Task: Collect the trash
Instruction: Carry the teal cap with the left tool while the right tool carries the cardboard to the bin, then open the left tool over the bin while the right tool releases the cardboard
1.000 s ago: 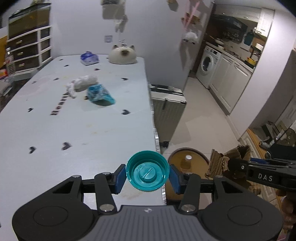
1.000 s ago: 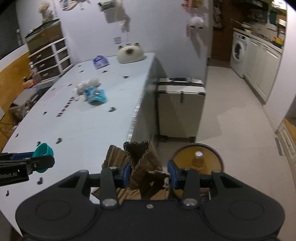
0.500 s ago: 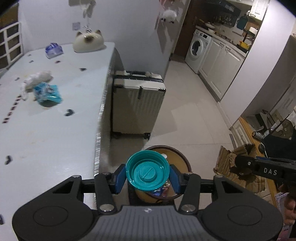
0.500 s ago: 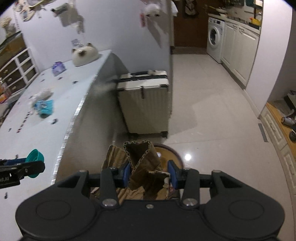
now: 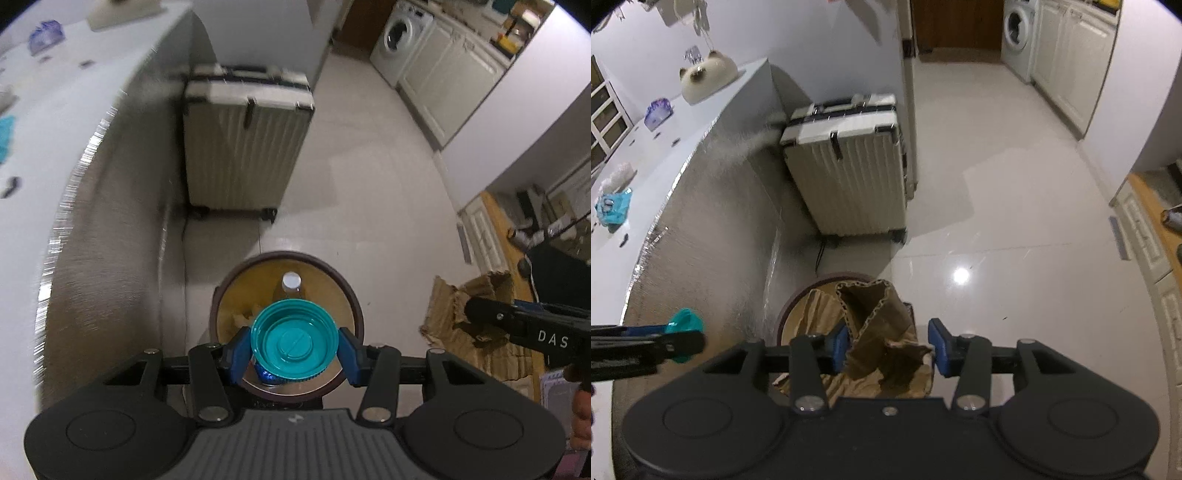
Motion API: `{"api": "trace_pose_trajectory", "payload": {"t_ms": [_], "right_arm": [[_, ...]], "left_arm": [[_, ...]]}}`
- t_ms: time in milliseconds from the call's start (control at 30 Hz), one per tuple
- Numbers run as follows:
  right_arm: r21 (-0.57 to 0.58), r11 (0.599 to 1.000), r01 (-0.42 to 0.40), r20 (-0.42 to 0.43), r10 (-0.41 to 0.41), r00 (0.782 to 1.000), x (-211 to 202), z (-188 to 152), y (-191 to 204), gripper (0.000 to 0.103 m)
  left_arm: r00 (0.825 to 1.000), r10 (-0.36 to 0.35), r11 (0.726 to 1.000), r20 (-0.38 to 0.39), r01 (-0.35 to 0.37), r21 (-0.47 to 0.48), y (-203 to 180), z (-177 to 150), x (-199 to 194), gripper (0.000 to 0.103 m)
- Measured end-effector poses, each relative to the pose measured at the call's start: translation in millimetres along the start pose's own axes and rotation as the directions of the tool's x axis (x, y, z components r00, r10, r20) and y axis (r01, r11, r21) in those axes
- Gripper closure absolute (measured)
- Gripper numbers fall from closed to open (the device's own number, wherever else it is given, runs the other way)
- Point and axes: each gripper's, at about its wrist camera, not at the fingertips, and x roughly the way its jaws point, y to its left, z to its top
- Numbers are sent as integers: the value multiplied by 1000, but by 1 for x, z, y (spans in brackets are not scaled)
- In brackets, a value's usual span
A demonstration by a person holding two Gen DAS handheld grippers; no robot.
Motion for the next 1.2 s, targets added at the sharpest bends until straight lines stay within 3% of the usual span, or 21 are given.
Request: {"api": "trace_pose_trajectory", "payload": {"t_ms": [167, 233, 300, 400, 533, 600, 733, 833, 1000, 1200], "right_arm": [[-30, 999, -20, -86, 17, 996, 49, 6, 4, 57], [-40, 999, -21, -109, 17, 994, 63, 10, 4, 57], [-43, 999, -21, -126, 16, 992, 76, 12, 3, 56], [-40, 999, -21, -154, 15, 988, 97, 15, 1, 56], [-37, 998, -57, -173, 50, 984, 121, 19, 3, 55], [-37, 995, -94, -168, 86, 982, 131, 18, 3, 49], [-60, 994, -88, -181, 75, 981, 146, 14, 7, 29], [-66, 993, -101, -206, 85, 975, 148, 8, 6, 23], [-60, 993, -101, -227, 85, 970, 144, -1, 0, 20], [-49, 995, -90, -230, 76, 970, 133, -9, -7, 16]], "left_arm": [[995, -19, 1000, -96, 16, -23, 10, 15, 57, 52], [991, 1, 1000, -132, -4, -18, 13, 18, 76, 36], [987, 34, 999, -160, -36, -9, 15, 19, 91, 29], [979, 64, 998, -195, -66, -1, 21, 20, 104, 28], [969, 107, 994, -221, -111, -5, 31, 20, 110, 27], [966, 124, 992, -227, -128, -4, 36, 21, 111, 24], [959, 148, 988, -241, -154, -6, 43, 22, 111, 16], [955, 153, 987, -253, -161, -14, 47, 21, 112, 11], [951, 146, 988, -272, -155, -14, 46, 14, 114, 0], [953, 128, 990, -275, -139, -20, 43, 6, 114, 0]]}}
